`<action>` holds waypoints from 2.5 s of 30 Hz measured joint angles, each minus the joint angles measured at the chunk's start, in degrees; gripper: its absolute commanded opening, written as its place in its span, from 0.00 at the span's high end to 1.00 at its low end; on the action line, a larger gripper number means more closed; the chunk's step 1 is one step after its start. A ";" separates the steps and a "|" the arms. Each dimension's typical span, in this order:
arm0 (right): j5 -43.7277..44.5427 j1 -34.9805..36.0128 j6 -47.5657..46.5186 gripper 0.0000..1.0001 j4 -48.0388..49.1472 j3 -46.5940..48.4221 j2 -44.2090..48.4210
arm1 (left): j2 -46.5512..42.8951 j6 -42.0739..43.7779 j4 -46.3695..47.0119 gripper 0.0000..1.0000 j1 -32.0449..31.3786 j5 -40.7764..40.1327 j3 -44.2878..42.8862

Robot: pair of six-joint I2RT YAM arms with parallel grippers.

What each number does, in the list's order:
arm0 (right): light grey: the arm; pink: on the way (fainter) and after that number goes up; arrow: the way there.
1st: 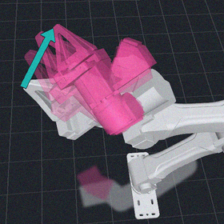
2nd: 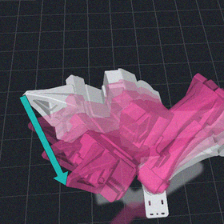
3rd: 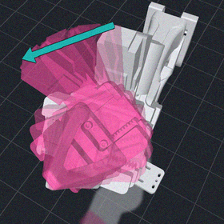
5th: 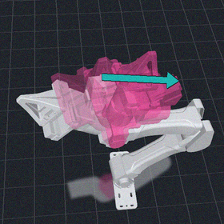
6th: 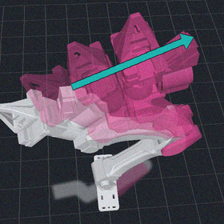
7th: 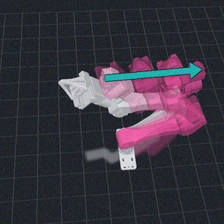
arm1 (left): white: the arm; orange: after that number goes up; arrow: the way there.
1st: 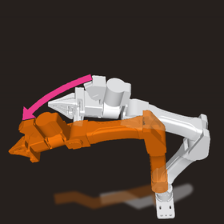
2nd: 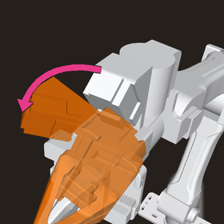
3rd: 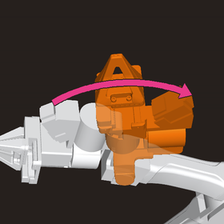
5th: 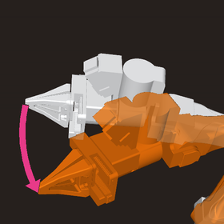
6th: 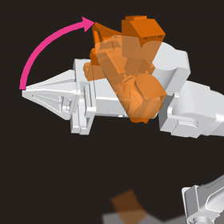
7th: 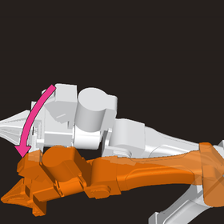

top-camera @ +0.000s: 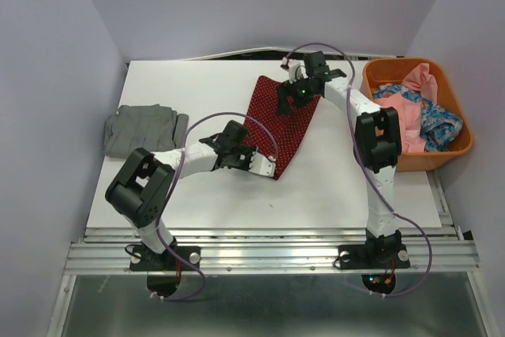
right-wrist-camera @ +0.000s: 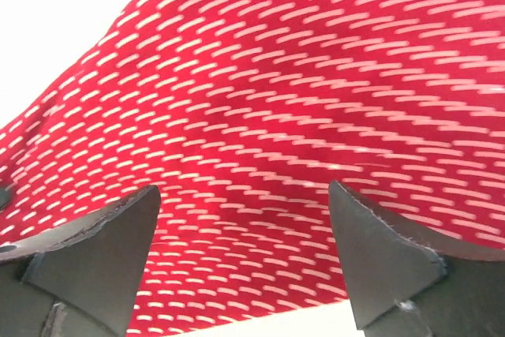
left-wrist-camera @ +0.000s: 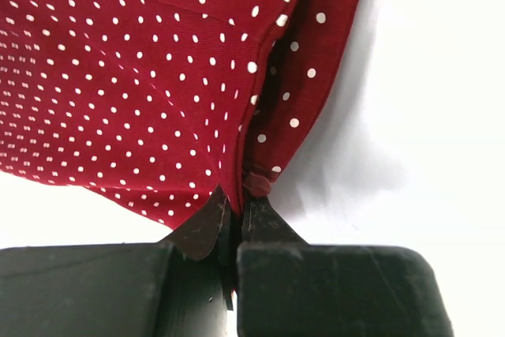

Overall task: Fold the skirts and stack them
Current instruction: Fold the skirt

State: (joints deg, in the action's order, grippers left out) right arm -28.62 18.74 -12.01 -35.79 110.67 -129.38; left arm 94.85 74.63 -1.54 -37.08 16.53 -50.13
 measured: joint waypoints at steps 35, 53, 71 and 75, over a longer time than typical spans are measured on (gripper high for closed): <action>-1.70 -2.91 -0.20 0.11 3.98 -2.25 0.00 | 6.78 -28.20 -19.06 1.00 -0.48 -0.44 -15.04; -0.11 -1.66 0.61 0.01 3.93 4.72 -4.28 | 3.32 -25.11 -26.14 1.00 -0.61 3.82 -15.72; -6.25 -0.13 -5.40 0.41 14.03 -3.39 -6.29 | 0.39 -24.59 -36.50 1.00 -0.70 7.45 -20.85; -9.16 2.36 -6.29 0.41 15.15 -12.13 -1.03 | -0.59 -25.79 -37.13 1.00 -0.35 8.02 -24.41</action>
State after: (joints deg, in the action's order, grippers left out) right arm -37.78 21.10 -18.31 -20.64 98.54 -130.41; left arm 94.26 48.84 -38.68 -37.43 24.56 -74.54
